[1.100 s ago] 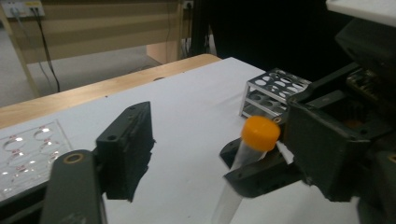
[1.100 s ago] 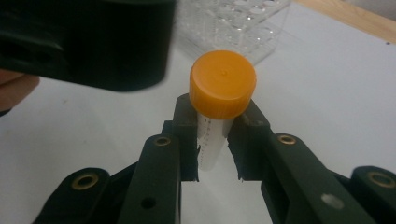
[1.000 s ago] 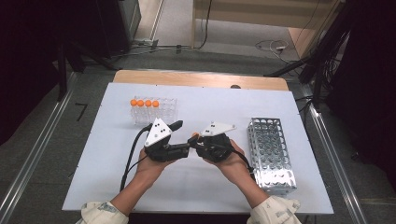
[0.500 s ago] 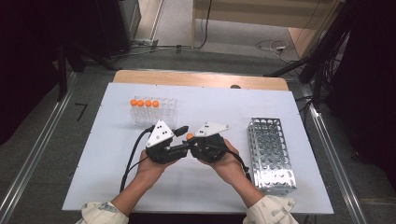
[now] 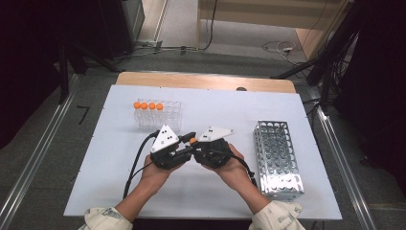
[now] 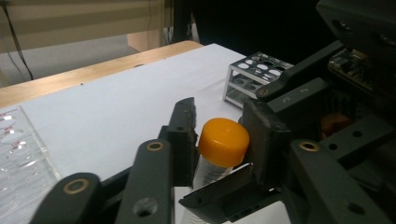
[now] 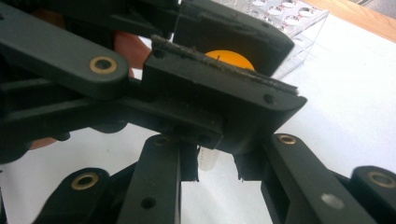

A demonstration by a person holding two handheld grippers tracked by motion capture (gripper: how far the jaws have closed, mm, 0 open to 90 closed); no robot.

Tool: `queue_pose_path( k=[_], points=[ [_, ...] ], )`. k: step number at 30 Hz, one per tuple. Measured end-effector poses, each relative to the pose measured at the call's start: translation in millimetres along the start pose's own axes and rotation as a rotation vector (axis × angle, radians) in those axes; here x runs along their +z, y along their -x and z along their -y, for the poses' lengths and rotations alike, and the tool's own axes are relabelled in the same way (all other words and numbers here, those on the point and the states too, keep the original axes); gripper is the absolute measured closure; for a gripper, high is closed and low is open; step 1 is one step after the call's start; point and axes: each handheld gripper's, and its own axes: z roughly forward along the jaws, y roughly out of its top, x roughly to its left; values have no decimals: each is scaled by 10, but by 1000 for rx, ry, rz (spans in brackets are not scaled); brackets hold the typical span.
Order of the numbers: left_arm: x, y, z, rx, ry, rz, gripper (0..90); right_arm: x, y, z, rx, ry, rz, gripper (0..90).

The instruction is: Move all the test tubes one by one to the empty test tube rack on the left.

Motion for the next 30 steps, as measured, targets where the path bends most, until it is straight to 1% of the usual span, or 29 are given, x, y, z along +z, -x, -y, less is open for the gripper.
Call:
queue_pose_path(
  k=[4,11,12,14,17,21,25,28,30],
  points=[
    [-8,5,-2,-1,7,2,688,-5,0,1,-8,4,1,717],
    [-23,-1,-22,6,22,12,699,-23,-2,3,-2,18,-3,703],
    [-30,-7,-32,5,23,15,699,-27,7,3,-2,20,-4,681],
    [-47,-26,-53,4,25,12,700,-35,34,4,12,19,-8,591],
    [-73,-72,-79,-12,38,6,700,-45,72,11,31,9,-15,475],
    [-93,-170,-97,-47,41,-21,699,-81,112,34,55,18,-16,426],
    [-112,-272,-119,-67,44,-50,699,-117,151,62,65,9,-10,354],
    [-124,-340,-159,-63,52,-80,699,-165,171,96,80,4,-2,336],
    [-131,-395,-196,-65,55,-104,699,-208,189,123,76,0,-1,335]
  ],
)
